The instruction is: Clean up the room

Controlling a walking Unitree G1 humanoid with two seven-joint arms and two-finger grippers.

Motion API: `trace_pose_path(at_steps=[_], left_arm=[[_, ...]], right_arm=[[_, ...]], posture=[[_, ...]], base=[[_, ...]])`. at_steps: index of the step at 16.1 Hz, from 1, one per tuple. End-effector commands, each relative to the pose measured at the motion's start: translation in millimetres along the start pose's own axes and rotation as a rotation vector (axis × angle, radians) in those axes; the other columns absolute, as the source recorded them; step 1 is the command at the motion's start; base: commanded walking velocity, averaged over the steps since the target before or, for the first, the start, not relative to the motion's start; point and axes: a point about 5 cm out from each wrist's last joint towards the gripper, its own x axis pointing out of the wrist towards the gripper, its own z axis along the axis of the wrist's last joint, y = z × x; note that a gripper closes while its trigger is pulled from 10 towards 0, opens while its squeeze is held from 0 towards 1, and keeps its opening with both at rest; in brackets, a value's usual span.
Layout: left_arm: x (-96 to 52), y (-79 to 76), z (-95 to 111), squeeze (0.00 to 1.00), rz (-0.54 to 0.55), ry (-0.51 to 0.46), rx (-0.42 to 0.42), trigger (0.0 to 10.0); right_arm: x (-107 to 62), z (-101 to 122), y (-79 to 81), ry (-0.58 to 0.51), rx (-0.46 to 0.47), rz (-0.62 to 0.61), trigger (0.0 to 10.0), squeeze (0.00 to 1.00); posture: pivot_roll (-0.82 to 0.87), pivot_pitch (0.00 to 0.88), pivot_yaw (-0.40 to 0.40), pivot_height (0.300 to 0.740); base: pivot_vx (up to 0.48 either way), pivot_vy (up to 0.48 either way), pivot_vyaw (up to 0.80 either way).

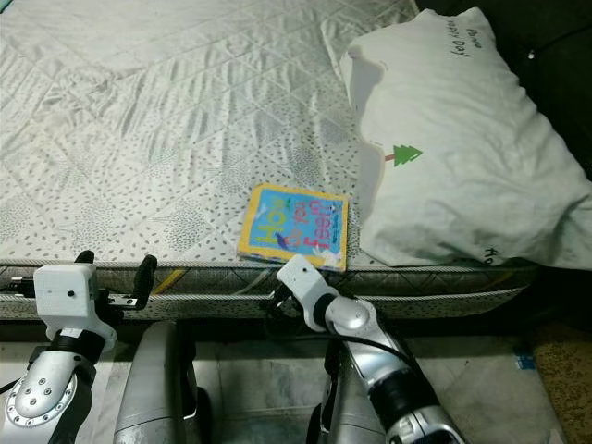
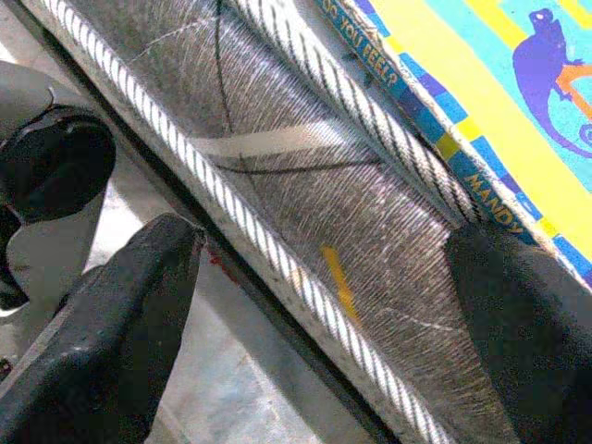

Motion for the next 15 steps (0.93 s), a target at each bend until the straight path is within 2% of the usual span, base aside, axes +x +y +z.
trace_pose_path(at_steps=[1,4,6,15], left_arm=[[-2.1,0.8,1.4,0.0,0.008,0.002,0.005,10.0],[-1.9,0.7,1.4,0.0,0.008,0.003,0.005,10.0],[-1.8,0.6,1.5,0.0,0.007,0.003,0.005,10.0],[-3.0,1.1,1.4,0.0,0.013,0.003,0.006,10.0]], right_arm=[[-1.7,-2.6,-7.7,0.013,-0.004,-0.041,10.0,0.0],[-1.7,-3.3,-12.1,0.019,-0.015,-0.059,10.0,0.0],[-1.6,-4.7,-22.4,0.037,-0.041,-0.108,10.0,0.0],[-0.5,-4.4,-39.1,0.058,-0.065,-0.21,10.0,0.0]], posture=[[0.11,0.239,-0.057,0.534],[0.12,0.236,-0.057,0.534],[0.12,0.236,-0.057,0.534],[0.12,0.237,-0.058,0.534]], base=[[0.0,0.0,0.0],[0.0,0.0,0.0],[0.0,0.0,0.0],[0.0,0.0,0.0]])
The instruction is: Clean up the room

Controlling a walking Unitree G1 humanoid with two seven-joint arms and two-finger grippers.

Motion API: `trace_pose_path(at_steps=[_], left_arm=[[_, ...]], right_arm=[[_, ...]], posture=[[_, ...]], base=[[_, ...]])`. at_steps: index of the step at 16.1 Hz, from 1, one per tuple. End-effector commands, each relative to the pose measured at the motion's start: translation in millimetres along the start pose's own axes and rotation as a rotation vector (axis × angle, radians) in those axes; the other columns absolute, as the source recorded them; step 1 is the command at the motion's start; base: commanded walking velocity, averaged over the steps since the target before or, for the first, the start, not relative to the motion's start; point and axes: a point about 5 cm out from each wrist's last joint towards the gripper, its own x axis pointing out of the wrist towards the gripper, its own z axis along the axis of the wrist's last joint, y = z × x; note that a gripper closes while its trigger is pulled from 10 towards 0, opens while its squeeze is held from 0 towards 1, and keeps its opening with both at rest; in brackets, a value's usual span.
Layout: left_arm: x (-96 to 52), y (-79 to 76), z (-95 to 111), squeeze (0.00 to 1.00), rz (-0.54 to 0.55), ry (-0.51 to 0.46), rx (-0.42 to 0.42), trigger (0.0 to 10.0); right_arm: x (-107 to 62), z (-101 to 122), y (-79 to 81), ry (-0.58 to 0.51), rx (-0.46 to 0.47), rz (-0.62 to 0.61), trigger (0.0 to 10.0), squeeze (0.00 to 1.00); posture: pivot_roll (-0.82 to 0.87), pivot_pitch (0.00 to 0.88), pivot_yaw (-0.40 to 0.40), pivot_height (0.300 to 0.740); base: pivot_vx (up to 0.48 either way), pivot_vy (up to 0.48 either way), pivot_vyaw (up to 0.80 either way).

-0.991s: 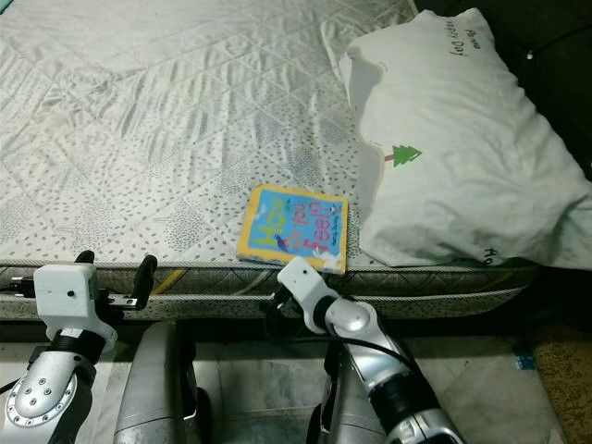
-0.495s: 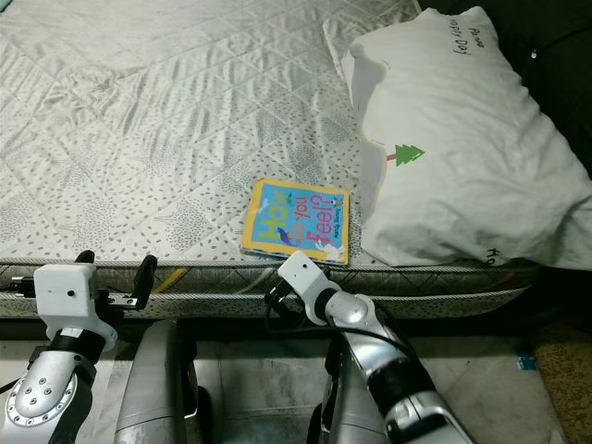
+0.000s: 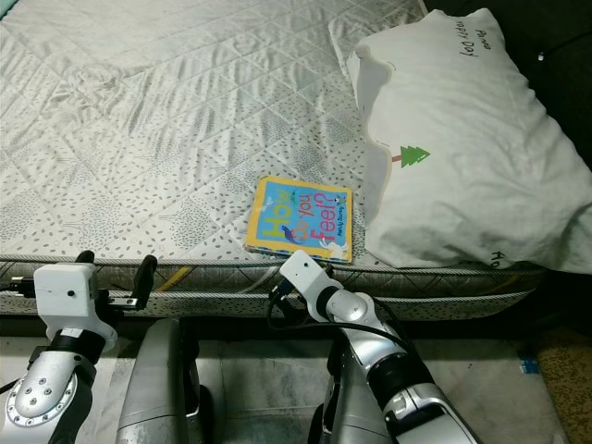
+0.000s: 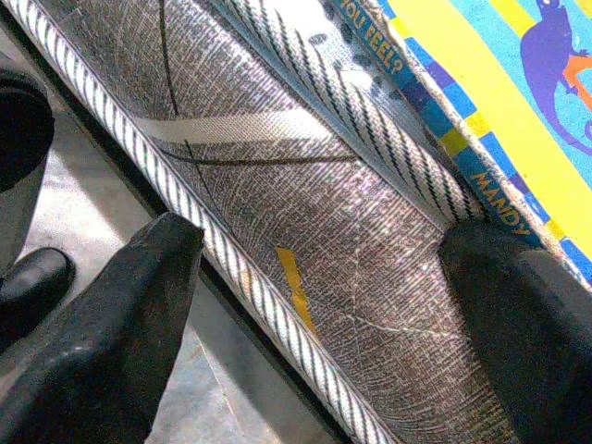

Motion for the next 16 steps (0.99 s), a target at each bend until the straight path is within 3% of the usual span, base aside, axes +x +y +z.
trace_pose_path(at_steps=[1,8,12,16], left_arm=[[-3.1,1.3,1.3,0.0,0.012,0.001,0.006,10.0],[-2.7,0.1,1.7,0.0,0.012,-0.002,0.003,10.0],[-1.9,-0.5,1.5,0.0,0.01,-0.002,0.002,10.0],[-3.0,-2.0,0.7,0.0,0.007,0.0,0.0,10.0]], right_arm=[[-6.5,-0.6,-26.8,0.019,0.009,-0.141,10.0,0.0],[-7.1,3.3,-39.3,0.008,-0.016,-0.233,10.0,0.0],[-11.1,20.0,-59.5,-0.072,-0.026,-0.351,10.0,0.0],[-14.5,18.1,-62.4,-0.088,-0.028,-0.346,10.0,0.0]], posture=[[0.12,0.237,-0.058,0.534],[0.12,0.236,-0.06,0.534],[0.13,0.231,-0.059,0.534],[0.13,0.225,-0.062,0.534]], base=[[0.0,0.0,0.0],[0.0,0.0,0.0],[0.0,0.0,0.0],[0.0,0.0,0.0]])
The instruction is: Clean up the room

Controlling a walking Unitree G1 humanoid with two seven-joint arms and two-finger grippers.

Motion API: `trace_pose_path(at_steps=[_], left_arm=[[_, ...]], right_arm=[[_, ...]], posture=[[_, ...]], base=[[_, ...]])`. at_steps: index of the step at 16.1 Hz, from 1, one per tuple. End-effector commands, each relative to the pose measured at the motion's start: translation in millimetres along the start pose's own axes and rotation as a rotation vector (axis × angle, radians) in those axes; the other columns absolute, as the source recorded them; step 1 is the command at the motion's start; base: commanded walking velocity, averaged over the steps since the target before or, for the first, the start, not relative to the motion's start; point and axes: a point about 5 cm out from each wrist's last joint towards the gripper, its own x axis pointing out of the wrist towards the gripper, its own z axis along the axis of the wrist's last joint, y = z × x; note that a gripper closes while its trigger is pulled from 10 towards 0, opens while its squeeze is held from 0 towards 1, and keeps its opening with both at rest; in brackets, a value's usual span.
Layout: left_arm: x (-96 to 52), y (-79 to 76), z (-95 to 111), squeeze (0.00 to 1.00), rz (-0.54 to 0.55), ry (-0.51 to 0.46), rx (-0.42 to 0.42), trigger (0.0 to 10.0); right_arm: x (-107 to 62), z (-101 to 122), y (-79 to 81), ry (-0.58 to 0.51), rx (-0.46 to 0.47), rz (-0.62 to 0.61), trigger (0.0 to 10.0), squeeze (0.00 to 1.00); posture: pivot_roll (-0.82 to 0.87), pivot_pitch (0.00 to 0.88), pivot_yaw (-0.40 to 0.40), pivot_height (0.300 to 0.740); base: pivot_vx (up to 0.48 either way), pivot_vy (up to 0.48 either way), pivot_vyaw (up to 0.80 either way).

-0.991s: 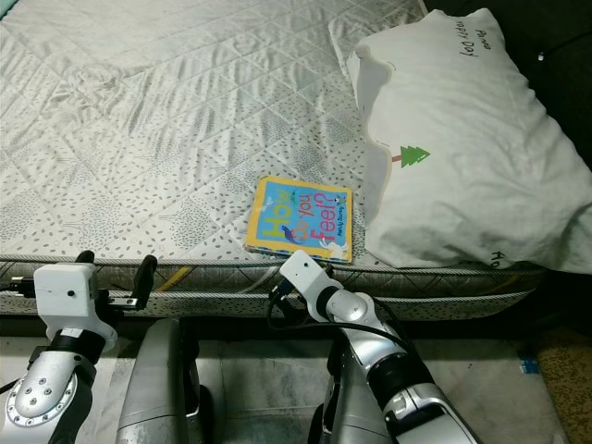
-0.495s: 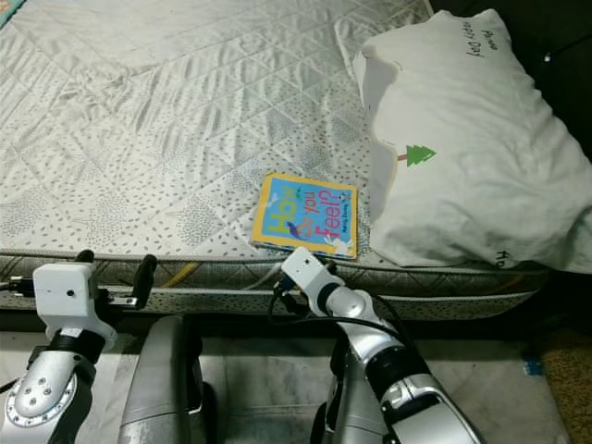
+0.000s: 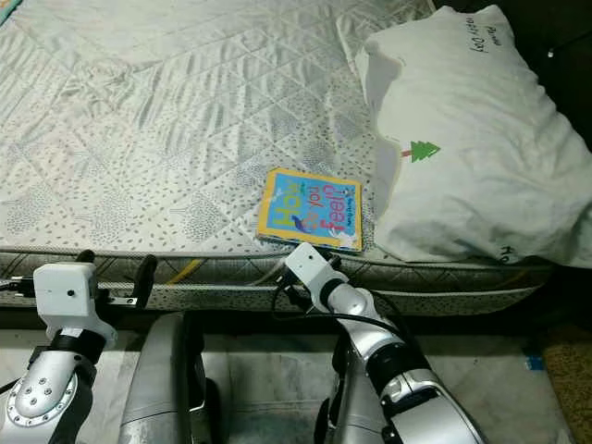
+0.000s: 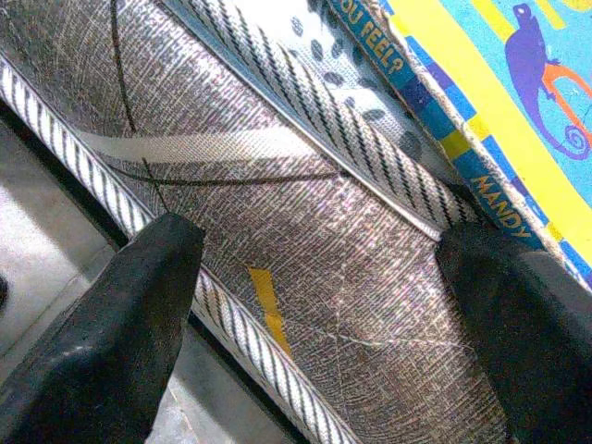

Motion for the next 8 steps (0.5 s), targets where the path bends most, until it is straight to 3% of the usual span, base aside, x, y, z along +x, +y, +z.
trace_pose_path(at_steps=[1,6,8], left_arm=[[-3.0,-1.0,-0.4,0.0,0.006,0.004,0.005,10.0],[-1.5,-2.3,-1.5,0.0,0.0,0.004,0.002,10.0],[0.2,-3.2,-0.9,0.0,-0.005,-0.001,0.0,10.0]], right_arm=[[-11.7,12.4,-49.2,-0.071,0.011,-0.206,10.0,0.0],[-27.2,-8.8,-50.5,-0.052,0.011,-0.221,10.0,0.0],[-35.2,-9.6,-55.6,-0.088,0.046,-0.29,10.0,0.0]], posture=[[0.13,0.225,-0.062,0.534],[0.12,0.213,-0.06,0.534],[0.11,0.204,-0.059,0.534]], base=[[0.0,0.0,0.0],[0.0,0.0,0.0],[0.0,0.0,0.0]])
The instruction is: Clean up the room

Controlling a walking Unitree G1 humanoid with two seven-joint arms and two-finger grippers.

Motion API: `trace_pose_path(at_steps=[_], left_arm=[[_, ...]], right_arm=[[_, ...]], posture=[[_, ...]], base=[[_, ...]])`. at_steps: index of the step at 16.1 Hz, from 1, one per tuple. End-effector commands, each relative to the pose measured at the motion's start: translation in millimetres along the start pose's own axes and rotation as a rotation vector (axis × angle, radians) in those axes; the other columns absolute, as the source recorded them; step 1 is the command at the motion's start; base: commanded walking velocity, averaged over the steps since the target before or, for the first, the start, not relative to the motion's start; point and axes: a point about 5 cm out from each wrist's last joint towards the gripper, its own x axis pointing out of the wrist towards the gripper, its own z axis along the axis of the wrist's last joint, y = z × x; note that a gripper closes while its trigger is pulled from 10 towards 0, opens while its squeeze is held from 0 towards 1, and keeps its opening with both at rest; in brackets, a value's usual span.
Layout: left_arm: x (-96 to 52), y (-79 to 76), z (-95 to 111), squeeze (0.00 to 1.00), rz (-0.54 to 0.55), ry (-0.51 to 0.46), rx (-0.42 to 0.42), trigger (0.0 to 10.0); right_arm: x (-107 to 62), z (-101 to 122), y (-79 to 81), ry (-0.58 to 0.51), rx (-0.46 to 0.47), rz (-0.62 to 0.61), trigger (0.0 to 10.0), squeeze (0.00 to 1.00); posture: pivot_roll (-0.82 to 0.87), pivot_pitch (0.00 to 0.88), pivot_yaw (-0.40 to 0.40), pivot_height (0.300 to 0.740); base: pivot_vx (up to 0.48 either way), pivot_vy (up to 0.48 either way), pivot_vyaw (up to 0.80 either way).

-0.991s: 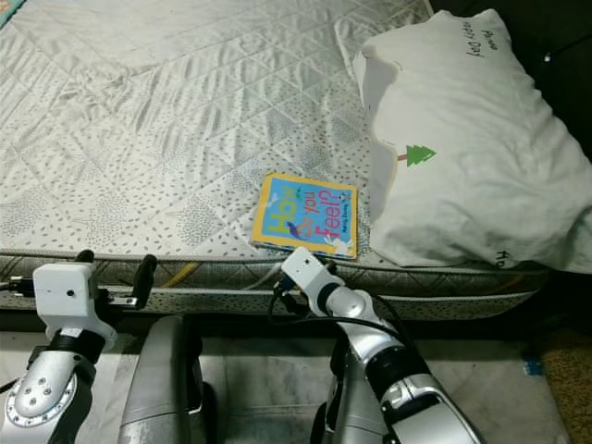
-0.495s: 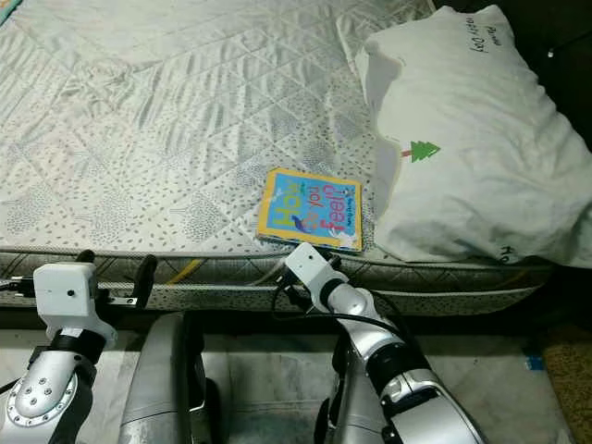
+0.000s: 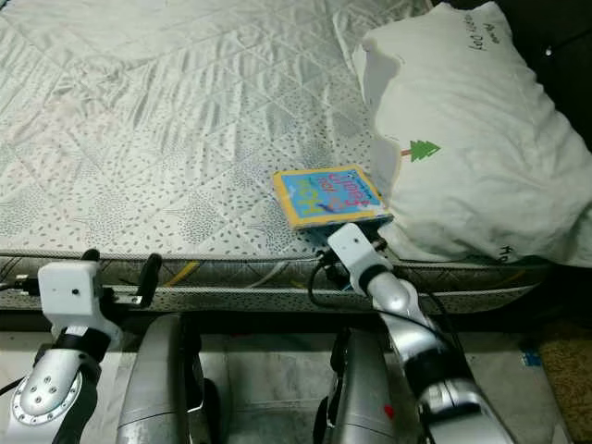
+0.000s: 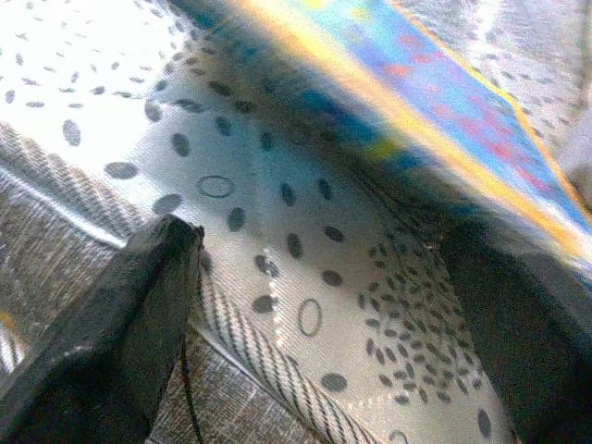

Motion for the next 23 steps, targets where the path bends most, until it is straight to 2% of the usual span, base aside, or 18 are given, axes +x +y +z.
trace_pose_path(at_steps=[1,9,10,11,12,14,18,20,23], left_arm=[[-1.9,1.3,-4.0,0.0,0.006,0.015,0.01,10.0],[3.5,0.0,-3.8,0.0,-0.011,0.008,0.009,10.0],[4.6,0.1,-3.9,0.0,-0.013,0.005,0.008,10.0],[4.9,0.4,-3.8,0.0,-0.011,0.004,0.008,10.0],[5.0,0.4,-3.5,0.0,-0.01,0.003,0.007,10.0],[4.9,1.6,-2.9,0.0,-0.009,0.002,0.008,10.0],[5.4,2.4,-2.3,0.0,-0.007,0.0,0.009,10.0],[5.3,2.1,-1.6,0.0,-0.005,-0.002,0.008,10.0],[4.4,2.7,-0.7,0.0,-0.003,-0.002,0.01,10.0]], right_arm=[[-4.6,0.4,-8.4,-0.018,0.028,-0.062,10.0,0.0],[-24.4,-13.1,-2.7,0.037,0.087,-0.055,10.0,0.0],[-26.8,-14.3,1.8,0.067,0.129,-0.049,10.0,0.0],[-28.0,-13.3,13.7,0.088,0.194,0.003,10.0,0.0],[-28.5,-12.3,18.8,0.093,0.215,0.031,10.0,0.0],[-31.3,-2.6,40.3,0.084,0.312,0.184,10.0,0.0],[-33.4,6.9,48.2,0.061,0.381,0.252,10.0,0.0],[-32.4,23.9,49.8,-0.024,0.477,0.277,10.0,0.0],[-31.0,28.7,63.5,-0.03,0.496,0.342,10.0,0.0]], posture=[[0.11,0.196,-0.055,0.534],[0.1,0.178,-0.045,0.534],[0.1,0.178,-0.045,0.534],[0.1,0.177,-0.045,0.534],[0.1,0.177,-0.045,0.534],[0.1,0.18,-0.044,0.534],[0.1,0.182,-0.043,0.534],[0.1,0.182,-0.043,0.534],[0.12,0.191,-0.046,0.534]], base=[[0.0,0.0,0.0],[0.0,0.0,0.0],[0.0,0.0,0.0],[0.0,0.0,0.0],[0.0,0.0,0.0],[0.0,0.0,0.0],[0.0,0.0,0.0],[0.0,0.0,0.0],[0.0,0.0,0.0]])
